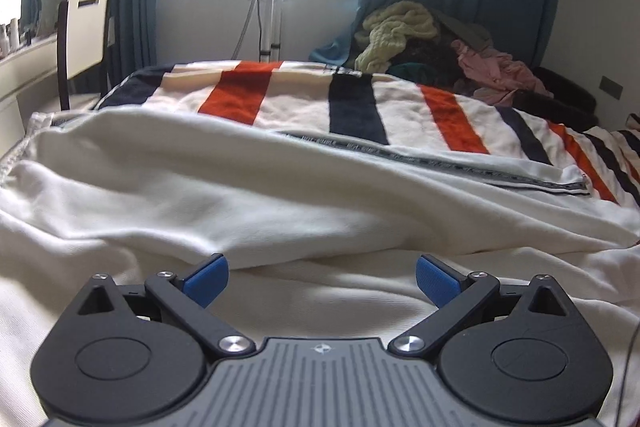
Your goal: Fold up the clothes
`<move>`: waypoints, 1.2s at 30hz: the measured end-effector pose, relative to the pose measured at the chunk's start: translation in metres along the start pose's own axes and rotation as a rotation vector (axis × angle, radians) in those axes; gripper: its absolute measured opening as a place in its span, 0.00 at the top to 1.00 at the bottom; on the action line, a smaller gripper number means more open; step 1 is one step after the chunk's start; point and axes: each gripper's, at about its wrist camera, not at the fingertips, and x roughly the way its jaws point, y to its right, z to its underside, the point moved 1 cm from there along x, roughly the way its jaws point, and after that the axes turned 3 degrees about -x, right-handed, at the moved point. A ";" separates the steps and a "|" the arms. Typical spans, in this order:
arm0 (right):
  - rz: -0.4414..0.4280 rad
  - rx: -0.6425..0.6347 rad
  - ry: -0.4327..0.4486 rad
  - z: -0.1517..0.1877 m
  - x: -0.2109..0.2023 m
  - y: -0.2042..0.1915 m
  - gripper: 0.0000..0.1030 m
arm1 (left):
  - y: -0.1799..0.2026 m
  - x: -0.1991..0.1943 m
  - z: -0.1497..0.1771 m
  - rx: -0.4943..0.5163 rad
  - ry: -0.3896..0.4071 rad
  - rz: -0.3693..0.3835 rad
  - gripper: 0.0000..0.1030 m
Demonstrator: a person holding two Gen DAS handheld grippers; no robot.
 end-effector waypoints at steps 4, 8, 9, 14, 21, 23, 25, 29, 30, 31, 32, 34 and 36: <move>-0.119 -0.001 0.046 -0.003 -0.049 -0.001 0.25 | 0.011 -0.025 0.002 0.033 0.040 0.011 0.02; -0.201 -0.026 0.049 -0.002 -0.103 -0.007 0.20 | 0.011 -0.054 0.006 0.008 0.072 0.025 0.02; -0.209 -0.048 0.043 -0.001 -0.116 -0.011 0.20 | 0.005 -0.060 0.009 -0.018 0.070 0.028 0.01; -0.187 -0.075 0.042 0.007 -0.153 -0.015 0.20 | -0.029 -0.089 0.024 -0.143 0.116 -0.014 0.00; 0.000 0.115 0.007 0.007 -0.147 0.023 0.20 | -0.094 -0.103 0.018 -0.252 0.053 -0.182 0.00; 0.055 0.186 0.004 0.010 -0.144 0.041 0.20 | -0.118 -0.105 0.012 -0.316 0.018 -0.217 0.00; 0.118 0.249 -0.003 0.013 -0.139 0.060 0.20 | -0.142 -0.107 0.008 -0.384 -0.015 -0.244 0.00; 0.242 0.384 -0.042 0.023 -0.130 0.095 0.20 | -0.191 -0.101 0.002 -0.509 -0.022 -0.308 0.00; 0.268 0.424 -0.068 0.027 -0.126 0.103 0.20 | -0.203 -0.099 0.000 -0.526 -0.014 -0.336 0.00; 0.296 0.457 -0.098 0.031 -0.121 0.110 0.20 | -0.214 -0.098 -0.003 -0.538 -0.003 -0.364 0.00; 0.312 0.482 -0.130 0.035 -0.116 0.116 0.20 | -0.224 -0.098 -0.007 -0.541 0.013 -0.388 0.00; 0.342 0.532 -0.194 0.044 -0.104 0.127 0.20 | -0.240 -0.099 -0.009 -0.560 0.041 -0.405 0.00; 0.350 0.591 -0.250 0.053 -0.095 0.139 0.20 | -0.254 -0.102 -0.006 -0.591 0.070 -0.406 0.00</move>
